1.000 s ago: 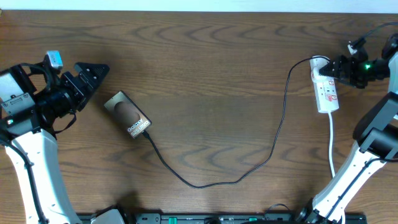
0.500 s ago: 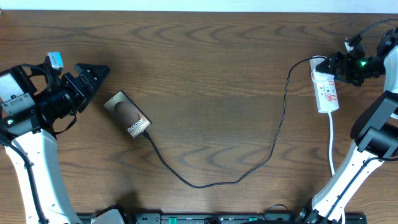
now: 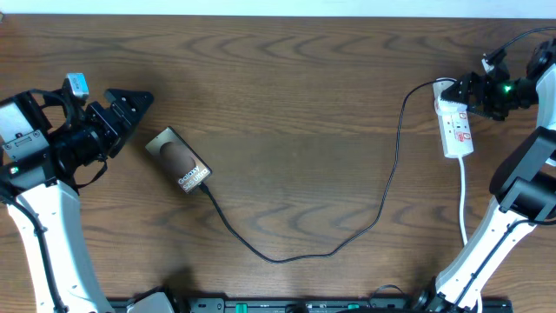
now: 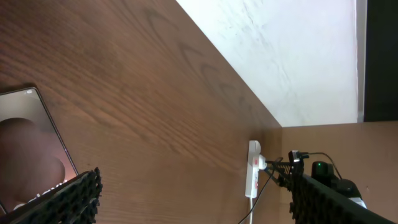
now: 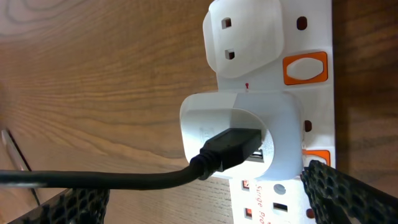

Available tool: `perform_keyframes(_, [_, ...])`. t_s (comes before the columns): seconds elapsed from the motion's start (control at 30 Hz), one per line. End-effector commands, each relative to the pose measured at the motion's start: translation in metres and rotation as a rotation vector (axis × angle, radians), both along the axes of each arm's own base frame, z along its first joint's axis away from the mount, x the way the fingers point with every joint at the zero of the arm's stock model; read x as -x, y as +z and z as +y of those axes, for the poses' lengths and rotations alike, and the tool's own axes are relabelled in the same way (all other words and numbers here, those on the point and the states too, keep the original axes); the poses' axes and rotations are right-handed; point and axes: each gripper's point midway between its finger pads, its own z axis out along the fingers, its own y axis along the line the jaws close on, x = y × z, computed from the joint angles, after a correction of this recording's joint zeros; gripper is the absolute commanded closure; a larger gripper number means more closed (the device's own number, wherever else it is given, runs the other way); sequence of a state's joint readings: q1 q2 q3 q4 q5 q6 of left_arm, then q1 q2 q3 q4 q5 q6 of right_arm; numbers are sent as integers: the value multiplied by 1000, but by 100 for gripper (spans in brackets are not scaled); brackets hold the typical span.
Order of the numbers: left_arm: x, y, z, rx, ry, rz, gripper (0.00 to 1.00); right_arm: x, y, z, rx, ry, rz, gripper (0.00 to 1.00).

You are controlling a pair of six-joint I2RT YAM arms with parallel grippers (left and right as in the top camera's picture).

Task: Plug charger to phone and switch on socket
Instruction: 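Press the orange switch beside the plugged socket with the right gripper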

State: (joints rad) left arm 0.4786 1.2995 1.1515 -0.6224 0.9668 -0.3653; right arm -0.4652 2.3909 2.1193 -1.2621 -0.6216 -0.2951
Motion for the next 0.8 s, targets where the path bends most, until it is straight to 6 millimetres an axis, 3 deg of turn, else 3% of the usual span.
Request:
perform_keyframes(0.0, [1,2,-1,-5,-10,-12,6,-2,-4,7,-12,5,12,1])
perform_keyframes(0.33, [1,2,-1,-5,-10,-12,6,-2,-20,20,-28,30,47,1])
perform_keyframes(0.77, [1,2,-1,-5,-10,-12,6,1,-25,15,6,0,86,1])
